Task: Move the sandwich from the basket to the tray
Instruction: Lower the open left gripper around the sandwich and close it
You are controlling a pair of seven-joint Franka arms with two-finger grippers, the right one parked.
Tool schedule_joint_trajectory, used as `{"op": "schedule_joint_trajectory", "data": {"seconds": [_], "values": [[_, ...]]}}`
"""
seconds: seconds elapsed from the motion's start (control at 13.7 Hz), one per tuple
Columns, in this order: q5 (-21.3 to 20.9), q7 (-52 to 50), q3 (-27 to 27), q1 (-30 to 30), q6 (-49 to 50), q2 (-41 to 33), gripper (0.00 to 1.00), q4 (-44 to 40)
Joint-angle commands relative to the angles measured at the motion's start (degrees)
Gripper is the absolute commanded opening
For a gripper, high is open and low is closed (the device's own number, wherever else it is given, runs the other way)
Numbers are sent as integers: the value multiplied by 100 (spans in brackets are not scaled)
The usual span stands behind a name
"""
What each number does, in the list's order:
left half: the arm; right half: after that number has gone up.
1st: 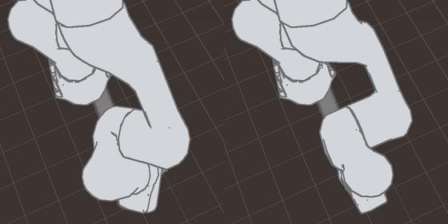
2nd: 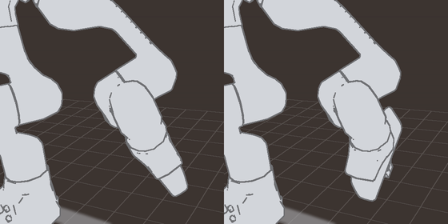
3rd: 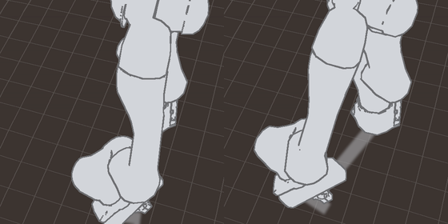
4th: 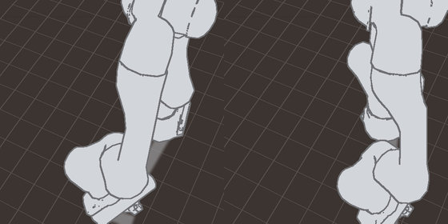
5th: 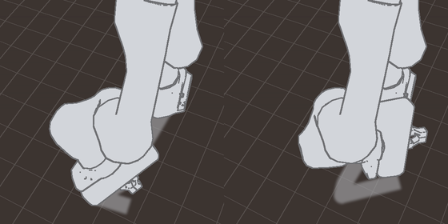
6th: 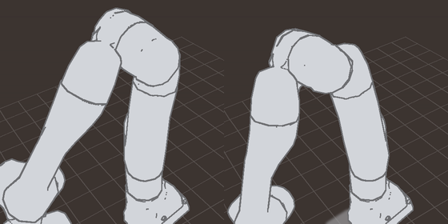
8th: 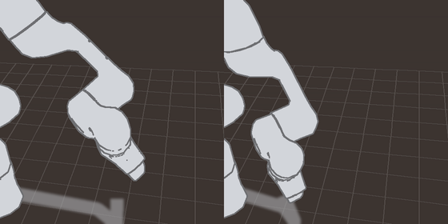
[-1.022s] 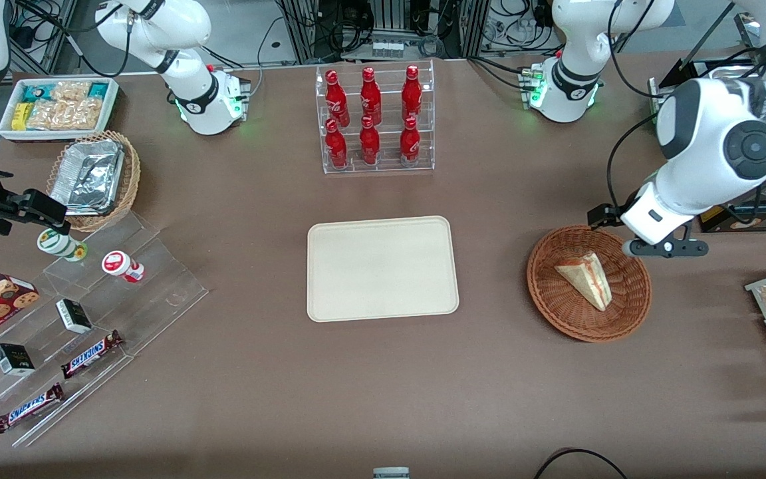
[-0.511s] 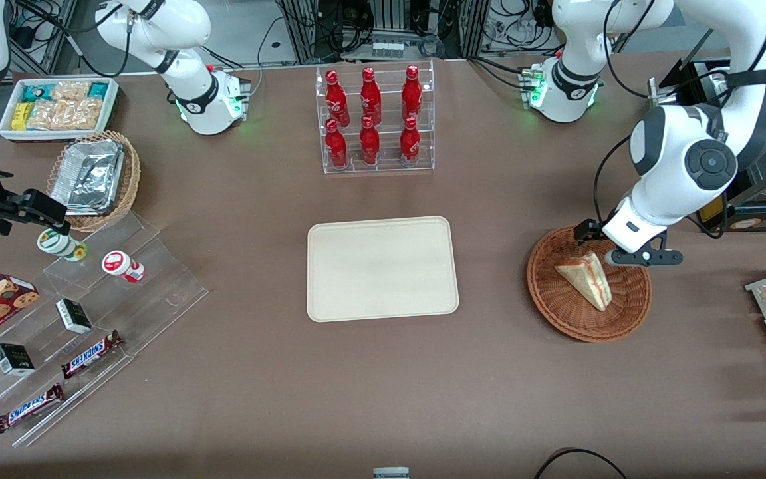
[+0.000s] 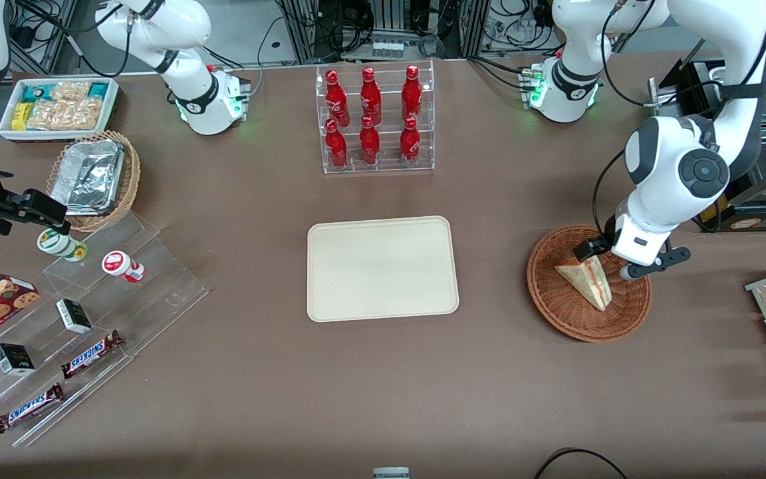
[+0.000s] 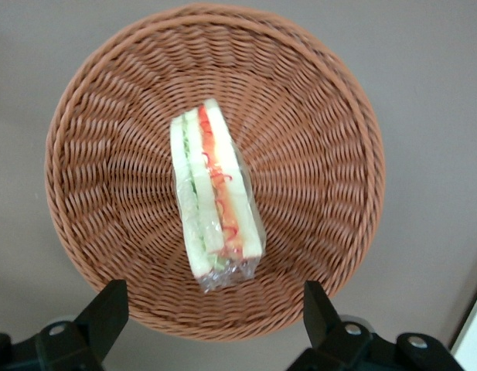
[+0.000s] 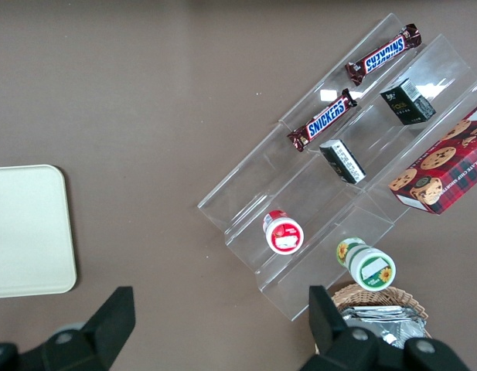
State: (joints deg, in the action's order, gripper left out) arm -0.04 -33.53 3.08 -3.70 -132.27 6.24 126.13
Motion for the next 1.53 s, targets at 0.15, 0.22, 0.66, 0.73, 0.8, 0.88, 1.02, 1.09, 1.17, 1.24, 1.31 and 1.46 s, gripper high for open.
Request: {"op": "schedule_joint_trajectory", "data": {"seconds": [0.15, 0.22, 0.66, 0.73, 0.8, 0.88, 1.02, 1.09, 1.17, 1.24, 1.31, 1.46], "values": [[-23, -1824, -9, -61, -571, 228, 100, 8], [-23, -1841, -9, -61, -580, 272, 100, 8], [-75, -1877, -18, -61, -598, 562, 100, -1], [-84, -1859, -18, -61, -598, 606, 100, -9], [-84, -1842, -18, -61, -598, 650, 100, -10], [-93, -1841, -18, -61, -616, 703, 100, -10], [-93, -1833, -18, -61, -703, 799, 100, -10], [-93, -1833, -18, -61, -721, 843, 100, -18], [-93, -1824, -18, -61, -747, 879, 100, -18], [-93, -1824, -18, -61, -765, 940, 100, -18], [-102, -1824, -18, -61, -765, 984, 100, -18], [-102, -1815, -26, -61, -765, 1037, 94, -10]]}}
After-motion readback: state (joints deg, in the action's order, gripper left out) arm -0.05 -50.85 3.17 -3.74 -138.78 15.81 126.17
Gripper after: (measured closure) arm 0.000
